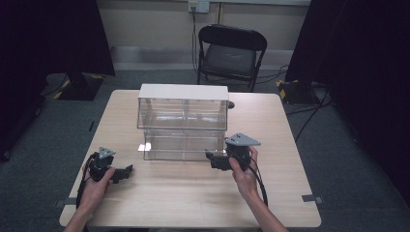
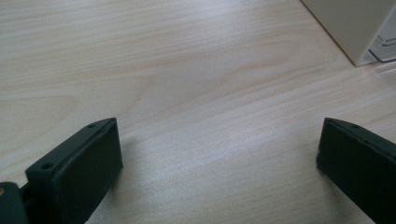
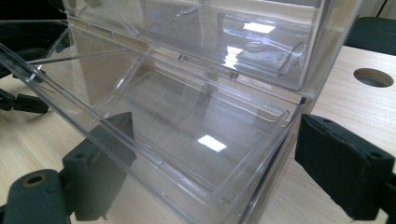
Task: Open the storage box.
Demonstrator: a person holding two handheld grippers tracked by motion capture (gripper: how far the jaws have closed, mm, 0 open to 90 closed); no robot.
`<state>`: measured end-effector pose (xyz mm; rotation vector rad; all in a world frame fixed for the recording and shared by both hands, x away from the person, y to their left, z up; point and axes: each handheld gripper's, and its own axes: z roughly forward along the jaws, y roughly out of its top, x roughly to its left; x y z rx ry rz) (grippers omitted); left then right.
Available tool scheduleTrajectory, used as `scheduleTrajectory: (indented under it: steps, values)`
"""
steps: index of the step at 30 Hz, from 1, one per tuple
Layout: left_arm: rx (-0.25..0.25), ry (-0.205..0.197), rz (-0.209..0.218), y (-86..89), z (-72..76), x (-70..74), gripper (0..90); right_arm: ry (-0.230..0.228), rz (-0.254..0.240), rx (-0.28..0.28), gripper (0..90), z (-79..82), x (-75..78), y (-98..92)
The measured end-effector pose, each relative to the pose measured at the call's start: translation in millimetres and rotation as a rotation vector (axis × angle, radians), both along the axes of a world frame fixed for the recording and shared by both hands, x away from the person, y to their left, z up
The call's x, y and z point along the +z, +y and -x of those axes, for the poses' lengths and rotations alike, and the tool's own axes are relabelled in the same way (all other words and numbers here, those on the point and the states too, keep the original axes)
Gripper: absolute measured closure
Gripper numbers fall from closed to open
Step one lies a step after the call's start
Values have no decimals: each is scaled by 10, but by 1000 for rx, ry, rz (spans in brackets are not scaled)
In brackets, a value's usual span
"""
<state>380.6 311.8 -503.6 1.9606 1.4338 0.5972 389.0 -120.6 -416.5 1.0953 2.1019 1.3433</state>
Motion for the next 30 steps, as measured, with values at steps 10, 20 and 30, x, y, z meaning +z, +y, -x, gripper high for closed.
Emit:
scheduleTrajectory:
  steps: [10, 20, 30]
  values:
    - [1, 0, 2, -1, 0, -1, 0, 1, 12, 3, 117, -20, 11, 17]
    - [0, 0, 1, 0, 0, 0, 0, -13, -3, -3, 122, -53, 95, 16]
    - [1, 0, 2, -1, 0, -1, 0, -26, -25, -4, 144, -87, 134, 20]
